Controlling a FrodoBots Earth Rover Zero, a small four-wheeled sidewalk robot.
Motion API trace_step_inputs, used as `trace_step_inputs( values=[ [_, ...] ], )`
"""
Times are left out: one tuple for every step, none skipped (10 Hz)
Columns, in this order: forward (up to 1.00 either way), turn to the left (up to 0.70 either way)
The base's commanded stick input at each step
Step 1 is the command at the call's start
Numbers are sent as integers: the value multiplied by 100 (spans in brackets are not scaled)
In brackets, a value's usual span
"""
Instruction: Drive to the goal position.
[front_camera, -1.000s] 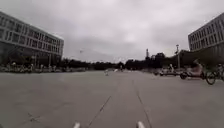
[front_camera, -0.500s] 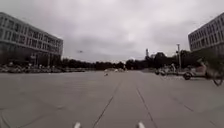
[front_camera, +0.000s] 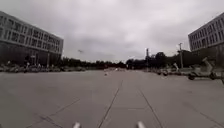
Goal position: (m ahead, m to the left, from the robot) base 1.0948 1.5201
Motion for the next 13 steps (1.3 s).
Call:
trace_step_inputs(
  values=[
    [70,1],
    [70,1],
    [70,1],
    [70,1],
    [70,1],
    [70,1],
    [70,1],
    [70,1],
    [70,1],
    [70,1],
    [70,1],
    [70,1],
    [70,1]
  ],
)
